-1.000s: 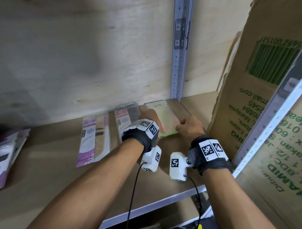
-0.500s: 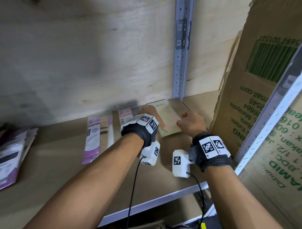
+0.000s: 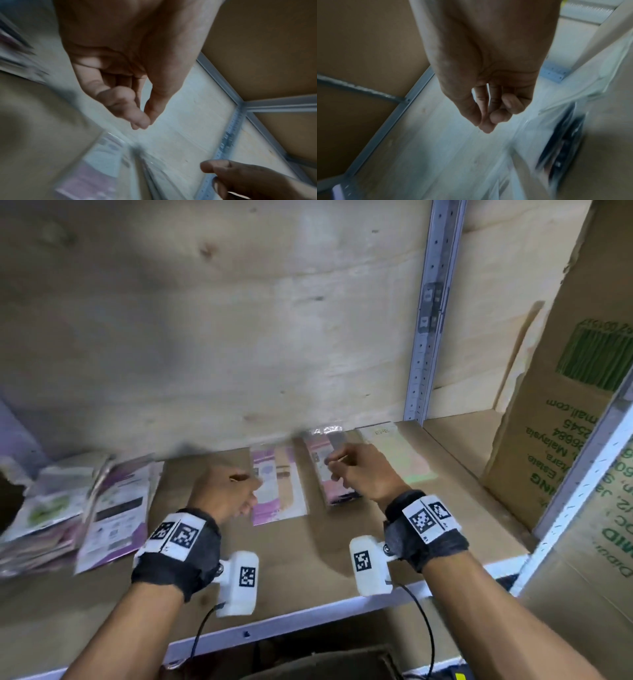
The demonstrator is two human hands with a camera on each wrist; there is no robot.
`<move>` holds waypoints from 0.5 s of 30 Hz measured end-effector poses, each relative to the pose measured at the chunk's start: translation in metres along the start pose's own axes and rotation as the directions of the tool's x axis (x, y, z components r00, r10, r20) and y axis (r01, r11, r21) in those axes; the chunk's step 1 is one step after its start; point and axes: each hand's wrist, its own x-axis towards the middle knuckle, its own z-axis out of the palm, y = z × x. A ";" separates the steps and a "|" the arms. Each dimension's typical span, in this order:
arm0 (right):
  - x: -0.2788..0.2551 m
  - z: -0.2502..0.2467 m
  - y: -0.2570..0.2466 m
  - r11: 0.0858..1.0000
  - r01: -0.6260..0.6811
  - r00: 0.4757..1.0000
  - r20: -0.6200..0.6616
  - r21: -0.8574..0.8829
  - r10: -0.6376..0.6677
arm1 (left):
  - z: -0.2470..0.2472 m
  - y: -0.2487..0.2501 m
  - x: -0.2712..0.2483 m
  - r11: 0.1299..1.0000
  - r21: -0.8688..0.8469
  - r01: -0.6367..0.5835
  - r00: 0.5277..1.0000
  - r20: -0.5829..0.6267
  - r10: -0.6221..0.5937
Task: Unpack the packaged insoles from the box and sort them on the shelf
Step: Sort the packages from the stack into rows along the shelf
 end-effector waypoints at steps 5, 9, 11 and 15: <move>-0.017 0.048 -0.025 0.997 0.076 0.983 0.165 -0.005 -0.074 | -0.054 -0.053 -0.010 0.999 -0.022 0.039 0.998 -0.045 -0.040; -0.019 0.091 -0.043 0.994 0.107 0.965 0.242 -0.019 -0.100 | -0.093 -0.075 -0.009 0.996 -0.056 0.062 0.995 -0.079 -0.067; -0.017 0.117 -0.054 0.996 0.091 0.953 0.291 -0.002 -0.086 | -0.113 -0.085 -0.008 0.993 -0.082 0.088 0.990 -0.106 -0.096; -0.007 0.174 -0.080 0.999 0.048 0.922 0.384 -0.009 -0.041 | -0.154 -0.105 -0.011 0.984 -0.111 0.138 0.969 -0.191 -0.158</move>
